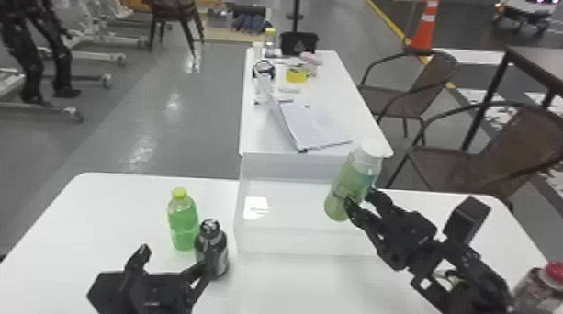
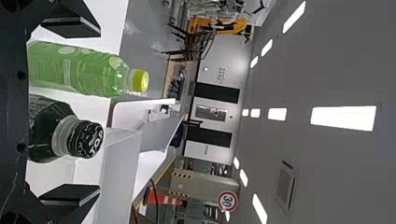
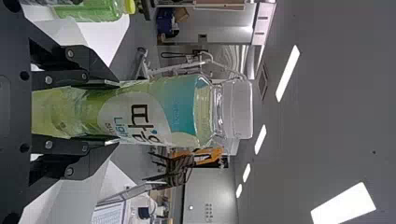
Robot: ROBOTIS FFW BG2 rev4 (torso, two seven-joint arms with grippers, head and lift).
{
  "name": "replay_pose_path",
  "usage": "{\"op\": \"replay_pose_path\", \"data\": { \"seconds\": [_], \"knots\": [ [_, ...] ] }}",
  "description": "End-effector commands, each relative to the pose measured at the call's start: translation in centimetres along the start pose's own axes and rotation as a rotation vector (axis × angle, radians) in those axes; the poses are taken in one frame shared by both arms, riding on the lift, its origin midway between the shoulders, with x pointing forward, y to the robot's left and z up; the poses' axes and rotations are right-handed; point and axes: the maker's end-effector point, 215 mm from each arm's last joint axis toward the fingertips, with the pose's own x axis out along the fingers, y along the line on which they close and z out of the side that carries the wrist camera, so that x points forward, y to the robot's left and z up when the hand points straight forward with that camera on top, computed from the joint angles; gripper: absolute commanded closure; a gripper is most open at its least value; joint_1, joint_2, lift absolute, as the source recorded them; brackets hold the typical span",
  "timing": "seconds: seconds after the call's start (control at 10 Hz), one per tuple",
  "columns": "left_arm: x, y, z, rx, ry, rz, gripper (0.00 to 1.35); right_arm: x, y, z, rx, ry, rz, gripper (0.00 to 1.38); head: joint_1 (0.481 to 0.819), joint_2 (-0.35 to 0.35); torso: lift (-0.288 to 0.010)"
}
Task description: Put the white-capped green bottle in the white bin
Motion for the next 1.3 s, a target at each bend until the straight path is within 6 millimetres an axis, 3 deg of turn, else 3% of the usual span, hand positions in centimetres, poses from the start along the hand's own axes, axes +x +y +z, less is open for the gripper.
{"op": "replay_pose_path", "data": {
  "seconds": [0.0,0.5,0.8,1.2],
  "knots": [
    [0.0,0.0,-0.1,-0.002,0.002,0.001,0.13,0.5,-1.0,0.8,-0.017,-0.032,-0.021,0.86,0.549,0.000,-0.100],
    [-0.1,0.2,-0.2,-0.006,0.005,0.002,0.13,1.6,-5.0,-3.4,-0.022,0.018,-0.099,0.87,0.549,0.000,-0.100],
    [-0.1,0.3,-0.3,-0.010,0.007,0.004,0.13,1.1,-7.8,-5.6,-0.010,0.061,-0.150,0.87,0.549,0.000,-0.100],
    [-0.3,0.4,-0.5,-0.016,0.009,0.006,0.13,0.1,-8.4,-8.1,0.028,0.097,-0.174,0.87,0.549,0.000,-0.100]
  ]
}}
